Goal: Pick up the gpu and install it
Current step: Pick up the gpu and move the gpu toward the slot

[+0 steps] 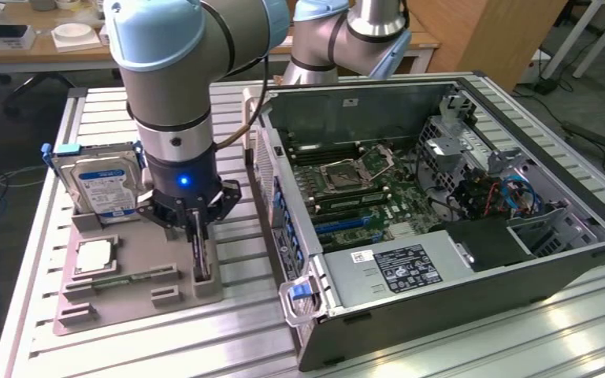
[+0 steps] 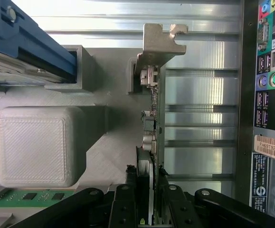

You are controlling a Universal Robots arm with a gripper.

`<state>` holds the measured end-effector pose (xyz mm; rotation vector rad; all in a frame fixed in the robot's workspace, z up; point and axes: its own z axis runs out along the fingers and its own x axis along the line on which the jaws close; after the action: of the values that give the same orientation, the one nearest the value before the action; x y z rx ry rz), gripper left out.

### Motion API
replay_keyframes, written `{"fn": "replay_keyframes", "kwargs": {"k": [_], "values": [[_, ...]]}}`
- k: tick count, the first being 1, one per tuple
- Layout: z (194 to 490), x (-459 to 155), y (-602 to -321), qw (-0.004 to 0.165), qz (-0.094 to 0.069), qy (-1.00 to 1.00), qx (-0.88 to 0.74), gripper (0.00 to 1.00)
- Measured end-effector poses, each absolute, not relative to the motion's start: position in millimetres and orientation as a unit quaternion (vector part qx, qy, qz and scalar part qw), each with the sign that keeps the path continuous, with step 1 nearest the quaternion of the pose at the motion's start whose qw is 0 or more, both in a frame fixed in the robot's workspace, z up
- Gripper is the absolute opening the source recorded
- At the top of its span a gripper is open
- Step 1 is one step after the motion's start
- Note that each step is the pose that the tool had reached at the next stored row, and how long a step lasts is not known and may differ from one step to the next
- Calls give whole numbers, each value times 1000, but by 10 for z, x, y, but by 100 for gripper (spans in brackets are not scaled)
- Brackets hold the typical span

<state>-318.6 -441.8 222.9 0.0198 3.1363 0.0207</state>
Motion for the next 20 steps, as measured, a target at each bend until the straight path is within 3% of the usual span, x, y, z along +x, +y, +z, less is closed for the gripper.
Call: {"fn": "replay_keyframes", "kwargs": {"k": [20], "values": [[2387,-3188,-4418,3,7,1000,7,26]]}}
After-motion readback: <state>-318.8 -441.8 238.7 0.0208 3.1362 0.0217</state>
